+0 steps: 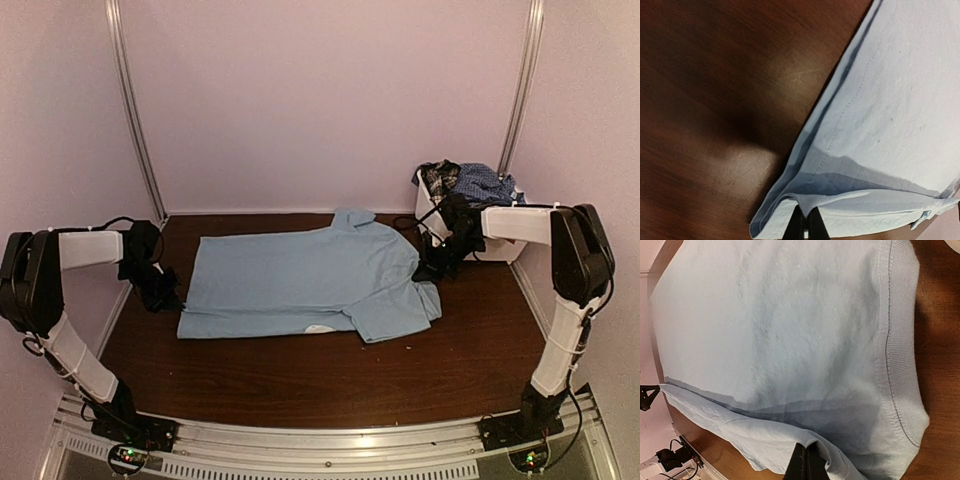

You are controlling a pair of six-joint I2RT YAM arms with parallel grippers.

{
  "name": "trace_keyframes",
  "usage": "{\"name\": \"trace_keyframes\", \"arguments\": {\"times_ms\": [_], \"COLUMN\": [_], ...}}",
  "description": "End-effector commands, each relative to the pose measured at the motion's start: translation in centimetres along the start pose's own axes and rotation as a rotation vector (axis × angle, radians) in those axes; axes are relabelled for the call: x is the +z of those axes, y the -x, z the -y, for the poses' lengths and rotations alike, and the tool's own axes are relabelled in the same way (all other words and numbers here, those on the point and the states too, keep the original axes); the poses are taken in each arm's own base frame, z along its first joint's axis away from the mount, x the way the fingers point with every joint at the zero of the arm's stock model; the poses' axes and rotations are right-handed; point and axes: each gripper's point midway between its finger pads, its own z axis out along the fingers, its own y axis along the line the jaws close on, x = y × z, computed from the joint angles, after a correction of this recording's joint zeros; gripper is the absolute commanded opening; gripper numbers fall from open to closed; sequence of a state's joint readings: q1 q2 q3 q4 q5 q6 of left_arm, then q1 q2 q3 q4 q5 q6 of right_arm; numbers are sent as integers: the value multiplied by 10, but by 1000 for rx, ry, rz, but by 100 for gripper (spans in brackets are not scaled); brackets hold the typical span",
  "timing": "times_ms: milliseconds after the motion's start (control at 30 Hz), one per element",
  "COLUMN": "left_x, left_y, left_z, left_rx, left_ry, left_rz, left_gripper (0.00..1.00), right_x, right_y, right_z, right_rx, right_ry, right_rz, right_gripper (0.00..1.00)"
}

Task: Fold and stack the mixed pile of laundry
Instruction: Fold the flattened T-shirt at the center of the board.

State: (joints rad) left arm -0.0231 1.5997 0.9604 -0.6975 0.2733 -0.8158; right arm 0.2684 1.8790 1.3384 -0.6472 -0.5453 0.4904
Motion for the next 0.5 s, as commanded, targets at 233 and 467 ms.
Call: {"name": "trace_keyframes", "arguments": {"times_ms": [233,467], "left_x": [-7,-10], "left_y": [11,14], "left_z": [-7,-4], "left_rx": [-12,-8], "left_ry": [-1,-19], "left_rz": [55,68], "left_gripper": [0,0], "right_x": [-7,-6], "right_y": [15,19], "right_z": [-1,-3], "right_rx": [-19,-26], "right_ry": [-1,2], "right_rz": [30,31], "right_gripper": [0,0]}}
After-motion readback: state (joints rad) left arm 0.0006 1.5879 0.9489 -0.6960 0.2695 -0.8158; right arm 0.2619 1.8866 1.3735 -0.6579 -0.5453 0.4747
